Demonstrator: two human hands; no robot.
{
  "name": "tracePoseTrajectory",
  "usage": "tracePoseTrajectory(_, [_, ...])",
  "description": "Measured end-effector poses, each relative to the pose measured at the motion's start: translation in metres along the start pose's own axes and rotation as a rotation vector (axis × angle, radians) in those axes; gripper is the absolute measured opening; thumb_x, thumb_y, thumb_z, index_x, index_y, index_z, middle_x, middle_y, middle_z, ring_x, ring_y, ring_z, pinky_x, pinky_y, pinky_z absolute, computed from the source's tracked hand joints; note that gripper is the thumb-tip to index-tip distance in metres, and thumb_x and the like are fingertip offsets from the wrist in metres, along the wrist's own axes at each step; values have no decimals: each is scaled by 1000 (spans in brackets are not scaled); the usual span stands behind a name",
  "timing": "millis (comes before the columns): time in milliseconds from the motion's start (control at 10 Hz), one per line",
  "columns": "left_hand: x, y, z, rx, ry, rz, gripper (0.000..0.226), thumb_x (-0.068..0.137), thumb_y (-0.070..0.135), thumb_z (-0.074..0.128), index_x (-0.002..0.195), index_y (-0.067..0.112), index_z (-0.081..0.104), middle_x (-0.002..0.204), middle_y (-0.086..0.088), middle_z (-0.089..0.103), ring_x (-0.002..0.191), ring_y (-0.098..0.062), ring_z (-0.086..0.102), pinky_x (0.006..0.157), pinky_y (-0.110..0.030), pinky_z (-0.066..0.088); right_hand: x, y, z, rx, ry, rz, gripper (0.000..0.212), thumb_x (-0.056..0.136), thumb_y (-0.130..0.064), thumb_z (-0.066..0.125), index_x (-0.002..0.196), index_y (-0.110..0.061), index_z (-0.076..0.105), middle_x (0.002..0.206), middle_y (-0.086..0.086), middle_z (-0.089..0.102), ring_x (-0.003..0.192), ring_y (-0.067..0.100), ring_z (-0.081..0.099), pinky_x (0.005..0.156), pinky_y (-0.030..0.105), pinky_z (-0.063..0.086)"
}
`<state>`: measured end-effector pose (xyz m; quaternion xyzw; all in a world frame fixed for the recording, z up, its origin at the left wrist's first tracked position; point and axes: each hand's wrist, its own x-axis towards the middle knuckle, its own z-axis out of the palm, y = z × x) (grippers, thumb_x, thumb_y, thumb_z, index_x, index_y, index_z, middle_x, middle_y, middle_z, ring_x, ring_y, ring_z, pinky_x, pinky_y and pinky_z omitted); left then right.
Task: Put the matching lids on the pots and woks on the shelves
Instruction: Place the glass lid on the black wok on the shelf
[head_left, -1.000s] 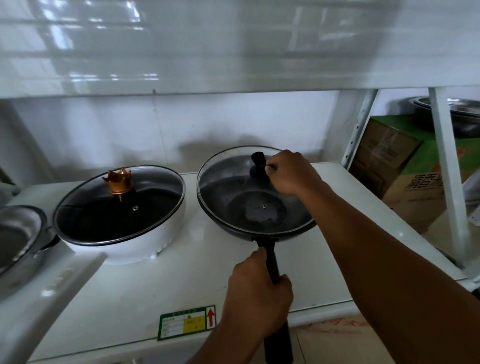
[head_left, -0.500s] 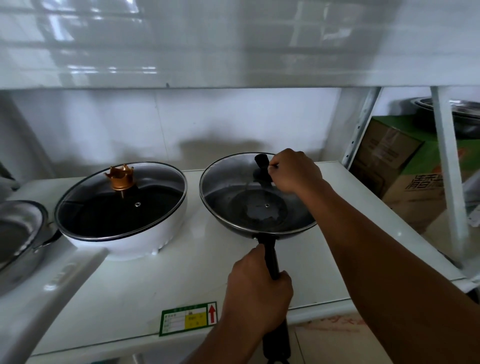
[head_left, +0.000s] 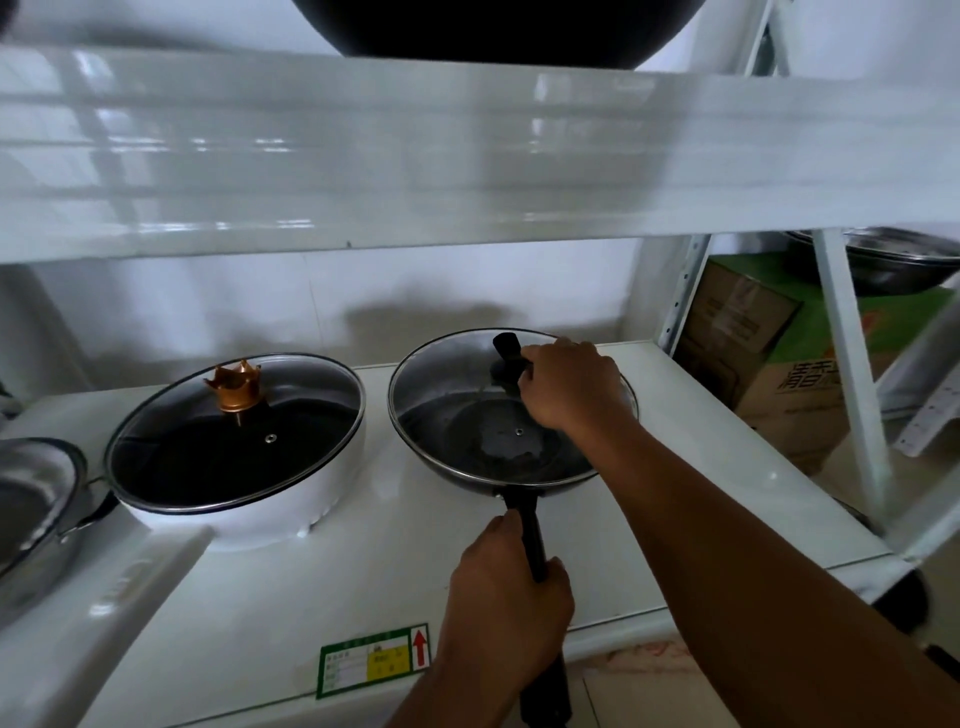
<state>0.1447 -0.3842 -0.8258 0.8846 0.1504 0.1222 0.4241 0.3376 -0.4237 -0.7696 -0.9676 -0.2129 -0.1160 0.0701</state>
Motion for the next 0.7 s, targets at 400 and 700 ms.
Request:
tracePoseTrajectory(400, [-8, 14, -6, 138, -82, 41, 40, 94, 43, 39, 130, 25, 44, 120, 2, 55, 110, -15, 55, 89, -30, 48, -63, -1, -14, 99, -35, 32, 72, 95, -46, 42, 153, -15, 13, 163, 10, 12, 150, 30, 5, 118, 51, 14])
tracePoseTrajectory(700, [-48, 28, -23, 226, -69, 207, 73, 78, 49, 24, 149, 39, 12, 148, -2, 46, 140, -16, 38, 112, -24, 29, -178, -12, -63, 301, -207, 214, 62, 99, -46, 26, 154, -19, 19, 162, 5, 18, 150, 25, 15, 117, 41, 21])
